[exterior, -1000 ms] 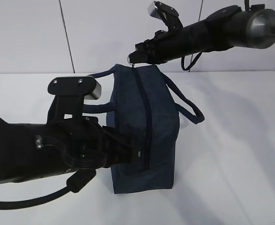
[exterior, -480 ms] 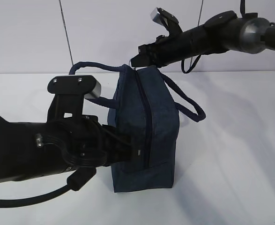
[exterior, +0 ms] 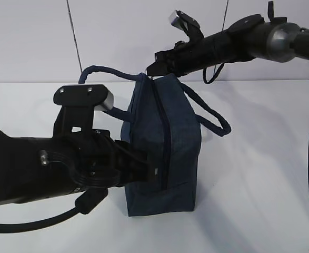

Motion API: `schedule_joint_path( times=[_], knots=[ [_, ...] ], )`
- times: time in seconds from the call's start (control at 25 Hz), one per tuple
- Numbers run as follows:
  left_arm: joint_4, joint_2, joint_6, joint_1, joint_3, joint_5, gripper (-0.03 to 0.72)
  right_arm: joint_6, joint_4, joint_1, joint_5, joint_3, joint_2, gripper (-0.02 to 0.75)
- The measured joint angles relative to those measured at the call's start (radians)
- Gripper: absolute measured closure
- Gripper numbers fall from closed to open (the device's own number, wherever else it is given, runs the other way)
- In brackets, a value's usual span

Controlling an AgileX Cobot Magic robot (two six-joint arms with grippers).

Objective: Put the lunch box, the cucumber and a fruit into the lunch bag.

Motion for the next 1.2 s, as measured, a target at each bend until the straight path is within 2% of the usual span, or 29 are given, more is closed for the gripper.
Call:
schedule_joint_path(
  times=[0.28, 0.68, 1.2],
  knots=[
    [0.0, 0.0, 0.0, 0.002, 0.0, 0.002, 0.686, 0.008, 0.002, -0.001, 0.013, -0.002, 0.018, 0.751],
    [0.0, 0.0, 0.0, 0.002, 0.0, -0.001, 0.686, 0.043, -0.114, -0.02, 0.09, -0.005, 0.018, 0.751],
    [0.0, 0.0, 0.0, 0.002, 0.0, -0.002, 0.687, 0.141, -0.164, -0.026, 0.228, -0.008, 0.018, 0.751]
  ],
)
